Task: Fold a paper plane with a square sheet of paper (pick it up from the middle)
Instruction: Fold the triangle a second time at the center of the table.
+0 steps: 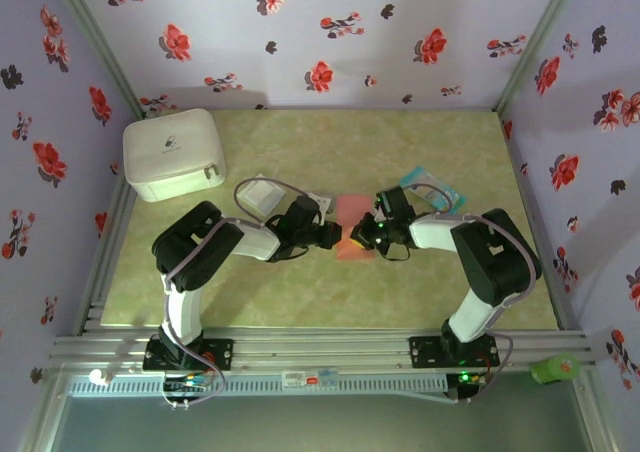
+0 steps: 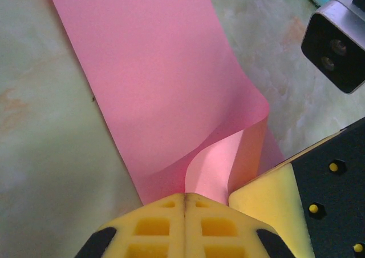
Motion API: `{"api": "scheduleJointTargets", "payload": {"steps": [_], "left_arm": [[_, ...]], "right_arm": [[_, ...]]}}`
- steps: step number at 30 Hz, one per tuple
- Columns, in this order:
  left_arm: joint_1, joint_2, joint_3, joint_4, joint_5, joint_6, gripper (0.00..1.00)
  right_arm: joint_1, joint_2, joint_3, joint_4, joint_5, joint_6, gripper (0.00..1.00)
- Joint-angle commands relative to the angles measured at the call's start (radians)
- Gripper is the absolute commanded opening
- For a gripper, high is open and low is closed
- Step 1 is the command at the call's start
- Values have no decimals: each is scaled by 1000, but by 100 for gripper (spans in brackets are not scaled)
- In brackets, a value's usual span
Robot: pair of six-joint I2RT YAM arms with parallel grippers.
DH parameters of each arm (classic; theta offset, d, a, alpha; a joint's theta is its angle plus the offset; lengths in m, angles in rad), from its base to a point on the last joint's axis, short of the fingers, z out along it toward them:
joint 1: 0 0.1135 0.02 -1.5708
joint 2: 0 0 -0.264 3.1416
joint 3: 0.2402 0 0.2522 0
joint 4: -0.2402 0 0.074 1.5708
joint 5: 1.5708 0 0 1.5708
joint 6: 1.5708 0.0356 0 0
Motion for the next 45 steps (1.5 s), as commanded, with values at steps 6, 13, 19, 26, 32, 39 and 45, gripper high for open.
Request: {"api": "scheduleJointTargets", "payload": {"steps": [6,13,19,26,32,39,45], "left_arm": [[7,43,-1,-65,8,27,2],[7,44,2,-68,8,28,2],[7,47,2,-68,11,26,2],[6,47,9,-83,16,36,2],[7,49,19,-94,19,39,2],[7,52,24,-94,22,31,2],[7,49,19,-93,22,31,2]], "right_arm": [[-19,-80,29,-50,26,14,0],[-54,-25,78,-67,25,-5,0],[-77,21,34,-72,98,12,0],[-117,11,-35,3,75,61,0],[-127,-85,24,-75,76,18,1],[-152,-15,69,-97,46,-10,1],[-161,15,21,-129,178,16,0]]}}
